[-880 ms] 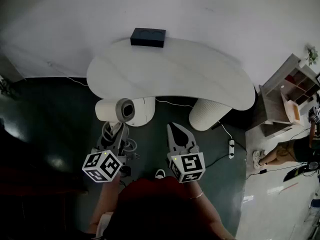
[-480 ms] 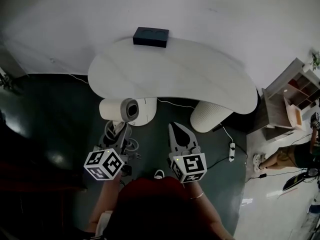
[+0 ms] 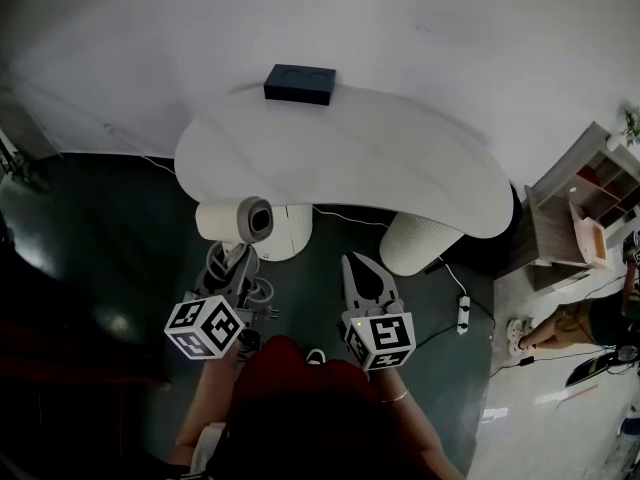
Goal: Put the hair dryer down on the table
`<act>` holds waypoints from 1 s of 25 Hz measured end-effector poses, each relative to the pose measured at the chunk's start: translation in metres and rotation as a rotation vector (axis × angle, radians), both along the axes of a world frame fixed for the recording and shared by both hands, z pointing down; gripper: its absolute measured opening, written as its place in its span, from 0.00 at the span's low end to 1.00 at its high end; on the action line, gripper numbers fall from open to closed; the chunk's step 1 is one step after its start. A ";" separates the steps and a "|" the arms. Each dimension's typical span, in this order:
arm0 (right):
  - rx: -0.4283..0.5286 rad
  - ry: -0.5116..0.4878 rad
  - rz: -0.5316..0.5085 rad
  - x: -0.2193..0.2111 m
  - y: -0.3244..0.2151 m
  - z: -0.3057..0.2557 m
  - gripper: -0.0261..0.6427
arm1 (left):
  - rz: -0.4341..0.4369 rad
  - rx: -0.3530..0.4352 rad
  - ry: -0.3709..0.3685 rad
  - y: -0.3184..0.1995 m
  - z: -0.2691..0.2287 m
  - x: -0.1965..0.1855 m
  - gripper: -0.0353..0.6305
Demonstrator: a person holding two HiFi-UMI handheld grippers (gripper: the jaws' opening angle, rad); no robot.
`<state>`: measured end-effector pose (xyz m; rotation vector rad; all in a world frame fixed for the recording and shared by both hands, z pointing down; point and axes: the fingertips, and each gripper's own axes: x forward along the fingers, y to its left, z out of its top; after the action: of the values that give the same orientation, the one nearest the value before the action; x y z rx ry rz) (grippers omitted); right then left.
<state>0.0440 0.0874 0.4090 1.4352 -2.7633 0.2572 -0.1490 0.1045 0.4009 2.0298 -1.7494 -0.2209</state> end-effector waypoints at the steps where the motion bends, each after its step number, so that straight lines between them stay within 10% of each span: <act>1: 0.003 0.000 0.005 0.002 -0.002 -0.001 0.06 | -0.001 -0.002 -0.004 -0.001 0.000 0.000 0.37; 25: -0.062 0.013 0.070 -0.016 -0.147 0.024 0.06 | 0.057 -0.047 -0.003 -0.160 0.019 -0.019 0.37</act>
<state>0.0280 -0.0596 0.4332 1.5149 -2.6732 0.3308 -0.1681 -0.0559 0.4203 2.0439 -1.6795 -0.1572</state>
